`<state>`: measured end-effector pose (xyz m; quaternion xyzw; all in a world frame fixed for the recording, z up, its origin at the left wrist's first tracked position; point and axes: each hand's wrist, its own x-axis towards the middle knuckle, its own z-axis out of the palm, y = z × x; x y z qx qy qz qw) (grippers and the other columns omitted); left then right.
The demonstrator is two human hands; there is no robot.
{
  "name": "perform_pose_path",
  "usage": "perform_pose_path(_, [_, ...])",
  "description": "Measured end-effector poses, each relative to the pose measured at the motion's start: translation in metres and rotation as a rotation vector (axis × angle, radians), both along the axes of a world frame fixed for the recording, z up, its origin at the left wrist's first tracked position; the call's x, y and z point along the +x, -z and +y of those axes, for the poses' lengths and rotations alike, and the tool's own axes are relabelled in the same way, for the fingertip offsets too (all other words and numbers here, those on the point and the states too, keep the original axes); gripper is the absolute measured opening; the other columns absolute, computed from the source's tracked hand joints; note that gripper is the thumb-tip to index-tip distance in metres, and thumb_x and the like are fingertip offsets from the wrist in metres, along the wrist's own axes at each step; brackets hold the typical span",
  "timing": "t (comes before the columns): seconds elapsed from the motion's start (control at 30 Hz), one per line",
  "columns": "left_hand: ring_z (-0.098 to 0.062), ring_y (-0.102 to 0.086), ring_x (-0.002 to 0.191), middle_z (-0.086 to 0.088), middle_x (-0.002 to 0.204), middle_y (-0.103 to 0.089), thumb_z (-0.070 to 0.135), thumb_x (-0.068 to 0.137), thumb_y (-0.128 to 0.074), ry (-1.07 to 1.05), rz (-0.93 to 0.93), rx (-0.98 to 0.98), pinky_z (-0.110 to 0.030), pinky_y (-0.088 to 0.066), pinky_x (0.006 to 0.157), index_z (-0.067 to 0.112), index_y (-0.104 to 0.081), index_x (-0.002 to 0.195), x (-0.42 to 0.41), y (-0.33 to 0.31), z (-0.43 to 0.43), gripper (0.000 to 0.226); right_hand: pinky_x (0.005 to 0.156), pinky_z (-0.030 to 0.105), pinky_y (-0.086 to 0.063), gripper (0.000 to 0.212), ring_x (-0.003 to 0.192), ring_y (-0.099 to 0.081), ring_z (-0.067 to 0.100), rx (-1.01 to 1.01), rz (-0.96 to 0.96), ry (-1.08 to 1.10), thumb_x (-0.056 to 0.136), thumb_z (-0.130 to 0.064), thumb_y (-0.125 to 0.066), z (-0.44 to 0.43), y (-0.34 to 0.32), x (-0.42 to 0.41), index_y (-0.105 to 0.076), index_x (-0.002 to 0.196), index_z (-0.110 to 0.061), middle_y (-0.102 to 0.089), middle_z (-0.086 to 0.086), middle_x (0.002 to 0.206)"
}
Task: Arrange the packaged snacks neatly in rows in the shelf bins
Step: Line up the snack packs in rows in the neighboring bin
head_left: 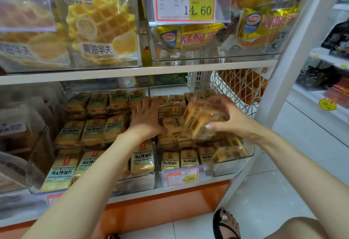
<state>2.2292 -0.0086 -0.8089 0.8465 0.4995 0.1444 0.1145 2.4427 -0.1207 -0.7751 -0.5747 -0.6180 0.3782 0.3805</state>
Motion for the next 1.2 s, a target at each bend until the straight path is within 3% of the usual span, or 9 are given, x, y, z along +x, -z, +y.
perform_pose_path(0.13, [-0.029,-0.015,0.132,-0.008,0.140,-0.021,0.031,0.071,-0.075,0.009,0.061,0.022,-0.042,-0.017,0.110,0.025,-0.027,0.139,0.006,-0.003,-0.003,0.083,0.078,0.006,-0.044,0.062,0.103,-0.057,0.008,0.178,-0.001,0.283,0.073,-0.005,-0.076,0.016,0.009,0.008,-0.039,0.121,-0.021,-0.055,-0.011,0.108])
perform_pose_path(0.27, [-0.030,-0.015,0.132,-0.008,0.140,-0.019,0.023,0.075,-0.069,0.021,0.121,0.049,-0.041,-0.016,0.110,0.023,-0.024,0.140,0.013,-0.004,-0.009,0.079,0.075,0.001,-0.038,0.062,0.107,-0.052,0.009,0.049,-0.118,0.260,0.078,-0.016,-0.074,0.032,0.026,0.008,-0.039,0.129,-0.023,-0.049,-0.013,0.112])
perform_pose_path(0.37, [-0.030,-0.013,0.134,-0.008,0.142,-0.017,0.027,0.076,-0.068,0.032,0.163,0.060,-0.043,-0.013,0.112,0.024,-0.021,0.142,0.016,-0.004,-0.013,0.081,0.092,0.021,-0.037,0.068,0.116,-0.045,0.011,0.048,-0.072,0.286,0.078,-0.015,-0.074,0.041,0.036,0.007,-0.038,0.136,-0.023,-0.046,-0.006,0.127])
perform_pose_path(0.47, [-0.030,-0.012,0.135,-0.008,0.145,-0.015,0.032,0.076,-0.068,0.038,0.176,0.062,-0.043,-0.011,0.114,0.024,-0.020,0.143,0.018,-0.004,-0.016,0.083,0.096,0.027,-0.040,0.067,0.119,-0.048,0.015,0.110,0.022,0.310,0.076,-0.011,-0.075,0.047,0.036,0.005,-0.040,0.132,-0.025,-0.051,-0.003,0.127])
perform_pose_path(0.63, [-0.031,-0.014,0.135,-0.011,0.146,-0.016,0.037,0.079,-0.066,0.015,0.208,0.106,-0.044,-0.013,0.114,0.019,-0.020,0.143,0.021,-0.002,-0.017,0.080,0.101,0.030,-0.033,0.088,0.131,-0.039,0.021,0.059,-0.171,0.317,0.076,-0.023,-0.076,0.057,0.045,0.000,-0.023,0.146,-0.021,-0.040,0.003,0.144])
perform_pose_path(0.87, [-0.028,-0.015,0.134,-0.008,0.142,-0.019,0.036,0.078,-0.066,0.152,0.120,0.133,-0.042,-0.012,0.113,0.023,-0.021,0.143,0.028,0.005,-0.022,0.080,0.108,0.031,-0.028,0.094,0.137,-0.031,0.020,0.066,-0.283,0.377,0.075,-0.029,-0.077,0.045,0.039,0.009,-0.018,0.148,-0.022,-0.030,0.000,0.151])
perform_pose_path(1.0, [-0.025,-0.024,0.128,-0.006,0.138,-0.032,0.041,0.078,-0.067,0.317,-0.029,0.214,-0.034,-0.021,0.105,0.019,-0.040,0.134,0.039,0.007,-0.030,0.066,0.102,0.022,-0.031,0.081,0.132,-0.038,0.018,0.152,-0.389,0.367,0.081,-0.029,-0.072,0.026,0.033,0.016,-0.025,0.146,-0.022,-0.035,0.001,0.147])
perform_pose_path(1.1, [-0.018,-0.034,0.121,0.000,0.129,-0.044,0.049,0.077,-0.066,0.449,-0.158,0.050,-0.030,-0.030,0.098,0.022,-0.052,0.123,0.057,0.006,-0.045,0.055,0.096,0.013,-0.029,0.069,0.128,-0.043,0.017,0.229,-0.523,0.316,0.085,-0.024,-0.067,0.007,0.023,0.020,-0.031,0.144,-0.020,-0.041,0.003,0.143])
perform_pose_path(1.2, [-0.013,-0.048,0.109,0.003,0.119,-0.053,0.053,0.075,-0.066,0.574,-0.110,-0.200,-0.026,-0.042,0.089,0.020,-0.057,0.117,0.076,0.013,-0.062,0.054,0.107,0.028,-0.035,0.062,0.127,-0.044,0.015,0.256,-0.550,0.283,0.085,-0.027,-0.066,-0.007,0.022,0.026,-0.038,0.140,-0.021,-0.046,0.002,0.140])
